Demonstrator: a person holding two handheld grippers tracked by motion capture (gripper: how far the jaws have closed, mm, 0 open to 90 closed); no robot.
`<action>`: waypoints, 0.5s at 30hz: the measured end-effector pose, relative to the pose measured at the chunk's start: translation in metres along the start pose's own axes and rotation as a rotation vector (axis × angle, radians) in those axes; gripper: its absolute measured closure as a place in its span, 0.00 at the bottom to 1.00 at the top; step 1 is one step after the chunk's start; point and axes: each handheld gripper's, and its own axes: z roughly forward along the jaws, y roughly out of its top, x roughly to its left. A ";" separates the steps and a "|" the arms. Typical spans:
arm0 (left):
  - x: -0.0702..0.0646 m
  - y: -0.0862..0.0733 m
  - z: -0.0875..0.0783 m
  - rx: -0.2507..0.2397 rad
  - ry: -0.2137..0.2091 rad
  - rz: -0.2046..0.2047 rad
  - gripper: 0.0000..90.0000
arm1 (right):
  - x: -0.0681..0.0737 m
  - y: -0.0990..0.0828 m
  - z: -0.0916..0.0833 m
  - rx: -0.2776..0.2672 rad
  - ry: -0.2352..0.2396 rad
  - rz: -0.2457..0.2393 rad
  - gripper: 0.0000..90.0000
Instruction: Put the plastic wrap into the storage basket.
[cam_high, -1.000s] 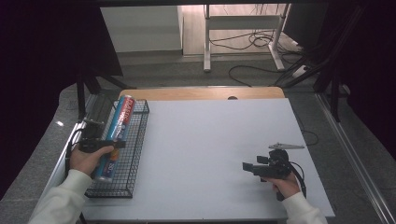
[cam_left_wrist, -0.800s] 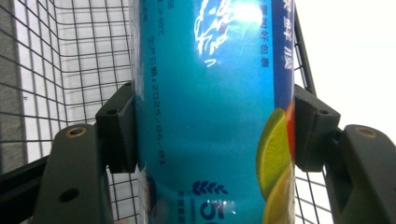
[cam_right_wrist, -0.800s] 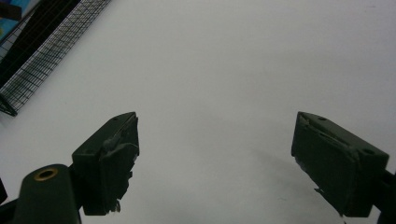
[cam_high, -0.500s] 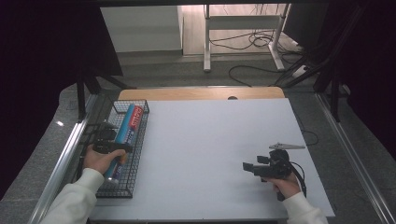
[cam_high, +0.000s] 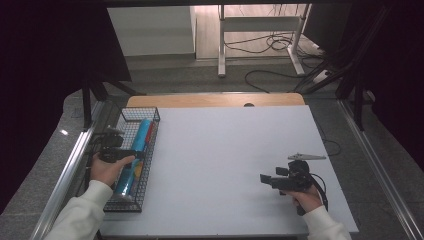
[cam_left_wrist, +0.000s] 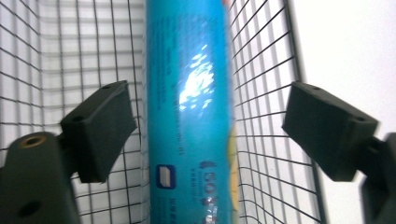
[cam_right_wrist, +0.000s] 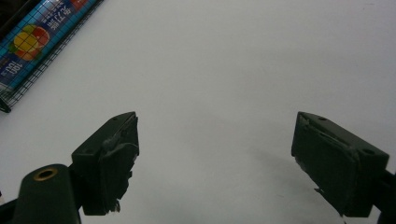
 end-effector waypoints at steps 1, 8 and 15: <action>-0.002 0.000 -0.004 -0.017 -0.008 0.000 0.14 | 0.000 0.000 0.000 0.000 -0.001 0.000 0.17; -0.016 -0.002 -0.037 -0.147 -0.039 0.095 0.13 | 0.000 0.000 -0.002 -0.006 -0.005 -0.006 0.17; -0.050 -0.022 -0.051 -0.222 -0.195 0.259 0.15 | 0.002 -0.001 -0.006 -0.029 -0.010 -0.028 0.17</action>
